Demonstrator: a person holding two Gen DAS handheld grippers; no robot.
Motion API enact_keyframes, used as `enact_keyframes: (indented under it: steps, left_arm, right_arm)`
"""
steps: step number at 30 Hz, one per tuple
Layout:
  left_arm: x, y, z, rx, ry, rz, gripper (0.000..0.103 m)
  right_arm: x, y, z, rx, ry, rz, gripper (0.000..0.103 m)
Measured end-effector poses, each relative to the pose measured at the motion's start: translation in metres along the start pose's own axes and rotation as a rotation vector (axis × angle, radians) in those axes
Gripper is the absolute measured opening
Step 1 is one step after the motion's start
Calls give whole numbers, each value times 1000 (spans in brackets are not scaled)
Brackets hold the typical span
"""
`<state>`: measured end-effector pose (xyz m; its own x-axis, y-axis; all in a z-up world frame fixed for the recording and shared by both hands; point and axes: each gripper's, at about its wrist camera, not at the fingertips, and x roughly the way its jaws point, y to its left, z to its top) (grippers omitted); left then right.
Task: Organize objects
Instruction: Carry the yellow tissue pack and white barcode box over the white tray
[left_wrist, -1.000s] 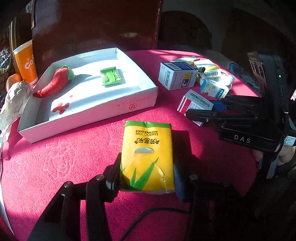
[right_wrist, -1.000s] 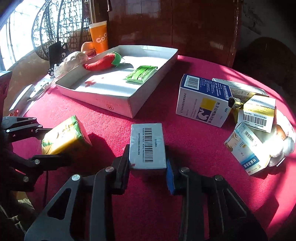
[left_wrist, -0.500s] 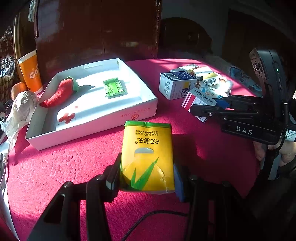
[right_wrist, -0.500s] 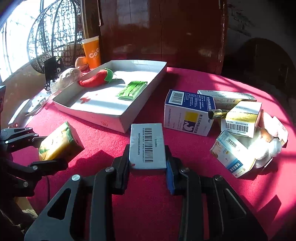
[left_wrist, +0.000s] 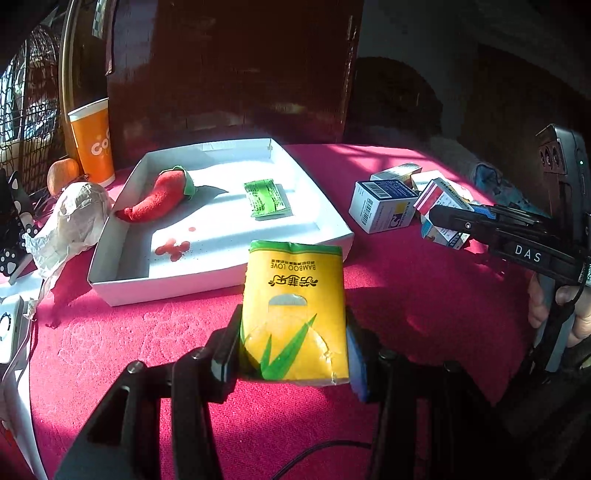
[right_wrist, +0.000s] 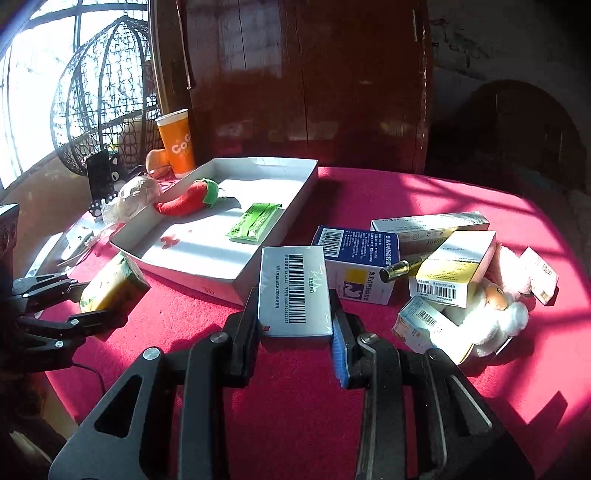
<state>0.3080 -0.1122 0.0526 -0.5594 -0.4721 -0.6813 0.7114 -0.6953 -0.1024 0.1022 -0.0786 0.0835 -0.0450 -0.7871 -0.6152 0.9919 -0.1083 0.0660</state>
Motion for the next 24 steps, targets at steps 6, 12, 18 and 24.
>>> enact_keyframes:
  steps: [6,12,18,24]
  left_arm:
    - [-4,3,1,-11,-18,1,48]
    - [-6,9,0,-28,-30,0,48]
    - [-20,18,7,-43,-87,23,48]
    - [-31,35,8,-72,-124,44,48]
  right_arm:
    - [-1,3,2,1,-2,2,32]
    - [0,2,7,19,3,10,32]
    - [-3,4,23,29,-12,18,32]
    - [-6,9,43,37,-41,10,32]
